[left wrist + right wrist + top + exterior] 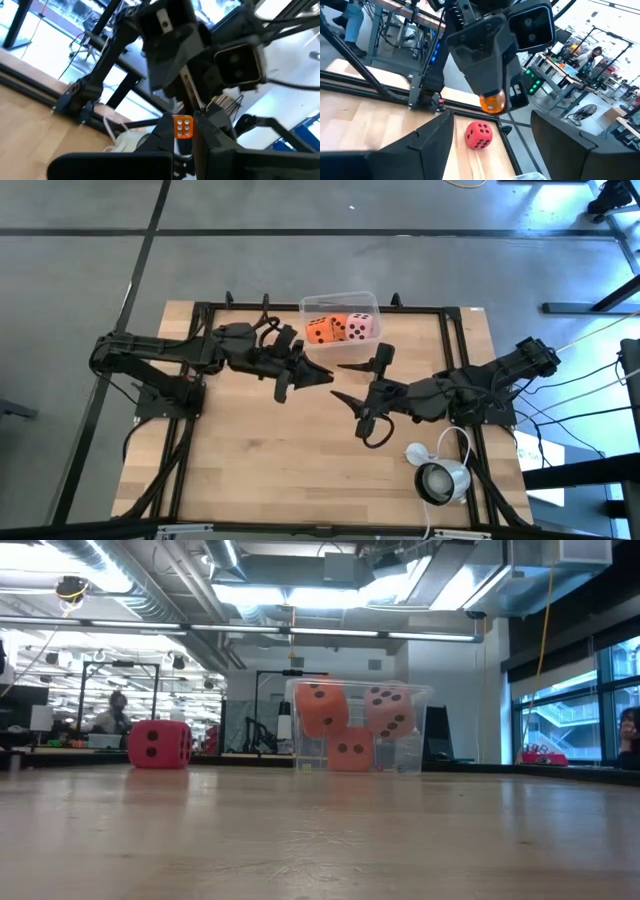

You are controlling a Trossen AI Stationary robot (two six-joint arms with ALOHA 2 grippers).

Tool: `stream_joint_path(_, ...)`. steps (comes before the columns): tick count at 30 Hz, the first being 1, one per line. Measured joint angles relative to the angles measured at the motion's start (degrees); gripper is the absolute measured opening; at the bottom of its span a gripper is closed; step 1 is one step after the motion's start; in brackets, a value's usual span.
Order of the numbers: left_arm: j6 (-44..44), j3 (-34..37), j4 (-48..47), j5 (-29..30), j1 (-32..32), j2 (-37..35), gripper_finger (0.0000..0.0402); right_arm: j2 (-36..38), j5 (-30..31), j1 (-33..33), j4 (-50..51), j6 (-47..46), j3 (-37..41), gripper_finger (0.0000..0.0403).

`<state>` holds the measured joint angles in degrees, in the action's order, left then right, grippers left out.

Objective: Pick & Place Dice
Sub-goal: Put the small orange dice into the transparent bin

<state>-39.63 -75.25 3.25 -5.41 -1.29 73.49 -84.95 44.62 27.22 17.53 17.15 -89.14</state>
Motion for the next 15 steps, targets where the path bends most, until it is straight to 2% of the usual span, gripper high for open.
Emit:
stream_joint_path(6,-1.0,0.0,3.1,-0.3,0.5,0.0,0.001,-0.5,2.5,0.0,-4.7,3.0,0.0,0.0262)
stream_joint_path(15,-2.4,0.0,4.0,0.3,0.4,0.0,0.001,-2.5,2.6,0.0,-10.5,10.6,0.0,0.0256)
